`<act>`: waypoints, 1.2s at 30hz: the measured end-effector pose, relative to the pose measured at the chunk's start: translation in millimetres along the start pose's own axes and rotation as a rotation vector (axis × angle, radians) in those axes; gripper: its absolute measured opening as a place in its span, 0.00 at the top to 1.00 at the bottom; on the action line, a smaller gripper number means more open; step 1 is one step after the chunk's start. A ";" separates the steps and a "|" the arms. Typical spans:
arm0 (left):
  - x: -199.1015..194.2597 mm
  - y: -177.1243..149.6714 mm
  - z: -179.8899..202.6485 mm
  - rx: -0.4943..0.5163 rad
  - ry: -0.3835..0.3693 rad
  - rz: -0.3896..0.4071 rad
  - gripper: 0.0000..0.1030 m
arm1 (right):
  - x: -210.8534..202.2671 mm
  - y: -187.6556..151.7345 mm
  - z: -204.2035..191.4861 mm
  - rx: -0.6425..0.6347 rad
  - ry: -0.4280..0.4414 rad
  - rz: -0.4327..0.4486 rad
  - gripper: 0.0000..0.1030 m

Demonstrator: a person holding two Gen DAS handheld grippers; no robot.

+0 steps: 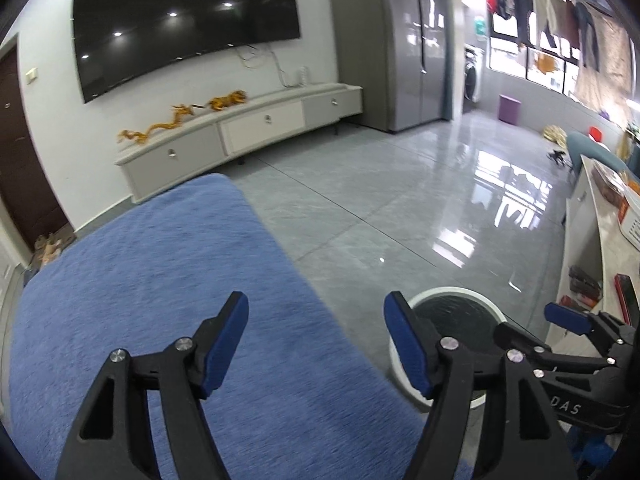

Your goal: Collect trash

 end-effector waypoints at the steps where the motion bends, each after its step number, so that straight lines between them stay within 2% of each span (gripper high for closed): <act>1: -3.9 -1.1 -3.6 -0.004 0.008 0.006 0.32 | -2.1 0.4 -4.7 -0.012 -0.001 0.006 0.20; 5: -26.7 -7.4 -24.0 -0.026 0.057 0.051 0.29 | -14.6 0.0 -22.9 -0.059 -0.014 0.037 0.12; 14: -56.7 -16.9 -60.4 -0.078 0.133 0.124 0.29 | -37.8 0.5 -54.2 -0.147 -0.075 0.132 0.00; 17: -59.9 -21.4 -72.8 -0.105 0.149 0.128 0.29 | -42.7 1.2 -62.1 -0.163 -0.097 0.161 0.00; 22: -66.1 -27.3 -84.9 -0.135 0.174 0.145 0.11 | -46.7 2.7 -61.5 -0.155 -0.133 0.195 0.00; 31: -72.0 -35.5 -99.2 -0.181 0.194 0.155 0.02 | -59.3 7.9 -58.9 -0.133 -0.209 0.286 0.00; 36: -72.2 -36.0 -104.7 -0.189 0.206 0.160 0.01 | -62.1 8.8 -61.4 -0.136 -0.220 0.313 0.00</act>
Point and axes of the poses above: each gripper's, at about its wrist camera, not at the fingertips, and x roughly the way its jaws point, z to its right, y to its top, the point moved 4 cm from there along x, roughly the way its jaws point, and after that the axes turned 3 degrees about x, right-handed, at the moved point
